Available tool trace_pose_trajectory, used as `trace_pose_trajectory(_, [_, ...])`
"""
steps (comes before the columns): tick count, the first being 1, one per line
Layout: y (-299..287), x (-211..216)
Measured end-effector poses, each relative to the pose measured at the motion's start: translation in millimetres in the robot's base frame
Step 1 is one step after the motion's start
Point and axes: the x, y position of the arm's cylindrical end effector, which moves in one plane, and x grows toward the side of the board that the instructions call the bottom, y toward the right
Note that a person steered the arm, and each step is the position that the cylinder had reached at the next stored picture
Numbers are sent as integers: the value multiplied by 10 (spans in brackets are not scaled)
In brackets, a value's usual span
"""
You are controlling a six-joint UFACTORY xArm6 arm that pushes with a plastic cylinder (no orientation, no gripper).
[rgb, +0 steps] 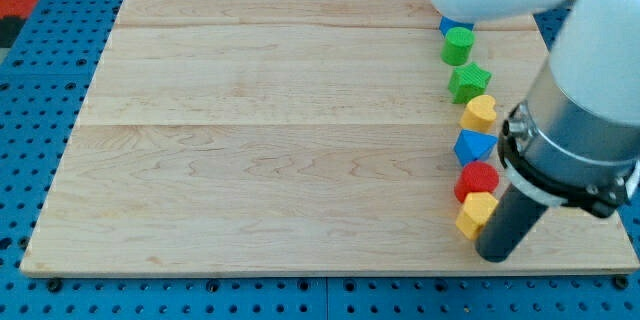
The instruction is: Place the heart above the triangle
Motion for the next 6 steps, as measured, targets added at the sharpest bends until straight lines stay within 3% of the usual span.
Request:
trace_pose_trajectory(3, [97,-944])
trace_pose_trajectory(6, [767,-1409])
